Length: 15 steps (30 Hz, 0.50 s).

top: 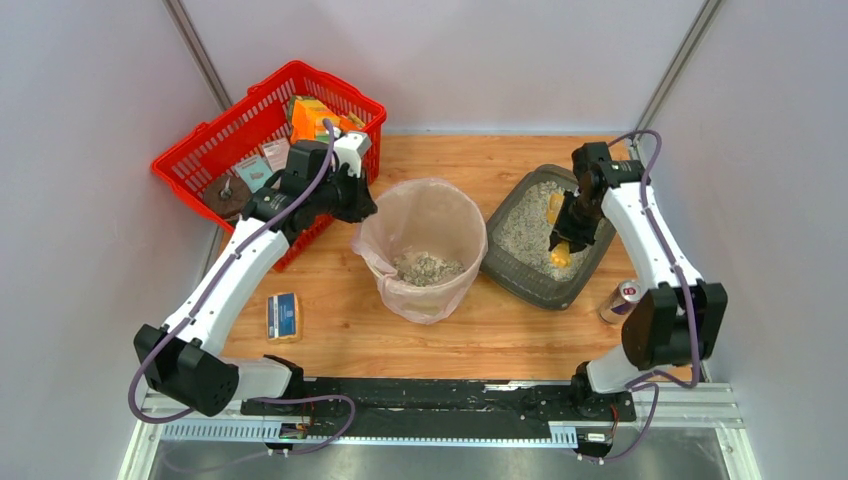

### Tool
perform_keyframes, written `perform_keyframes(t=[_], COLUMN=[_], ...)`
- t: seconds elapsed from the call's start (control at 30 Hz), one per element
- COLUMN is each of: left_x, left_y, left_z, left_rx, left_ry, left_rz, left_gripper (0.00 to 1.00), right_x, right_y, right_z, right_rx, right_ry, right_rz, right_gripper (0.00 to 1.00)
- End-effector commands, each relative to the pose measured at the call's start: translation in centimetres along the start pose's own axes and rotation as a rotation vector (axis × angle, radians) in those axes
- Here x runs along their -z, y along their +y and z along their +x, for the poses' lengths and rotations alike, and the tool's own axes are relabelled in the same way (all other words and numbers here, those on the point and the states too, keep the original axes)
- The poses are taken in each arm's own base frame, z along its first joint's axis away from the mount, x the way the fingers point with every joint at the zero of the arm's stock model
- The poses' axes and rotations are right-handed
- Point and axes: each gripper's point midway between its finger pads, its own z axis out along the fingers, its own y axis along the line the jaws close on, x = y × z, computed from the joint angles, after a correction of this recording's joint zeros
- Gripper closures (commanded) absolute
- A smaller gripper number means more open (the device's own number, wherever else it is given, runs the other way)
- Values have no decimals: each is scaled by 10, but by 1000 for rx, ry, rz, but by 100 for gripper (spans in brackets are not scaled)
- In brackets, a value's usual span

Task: Clean the litter box

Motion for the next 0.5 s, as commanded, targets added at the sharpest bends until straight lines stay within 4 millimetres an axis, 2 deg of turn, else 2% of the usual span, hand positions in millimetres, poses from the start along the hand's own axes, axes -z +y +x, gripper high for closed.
perform_keyframes(t=[0.0, 0.03, 0.07, 0.1, 0.27, 0.47], left_x=[18, 18, 18, 18, 17, 16], left_y=[-21, -22, -22, -22, -21, -21], left_z=[-20, -21, -20, -20, -19, -20], left_rx=[0, 0, 0, 0, 2, 4], left_ry=[-86, -87, -87, -86, -82, -82], left_rz=[78, 80, 83, 84, 77, 81], left_gripper=[100, 100, 100, 100, 100, 100], right_x=[-11, -15, -26, -28, -65, -90], right_y=[-5, -9, -8, -5, 1, 5], right_z=[-19, -26, -29, -35, -45, -58], right_rx=[19, 25, 33, 35, 44, 79], right_ry=[34, 28, 56, 51, 125, 141], right_rz=[93, 130, 144, 140, 159, 164], right_gripper=[100, 100, 100, 100, 100, 100])
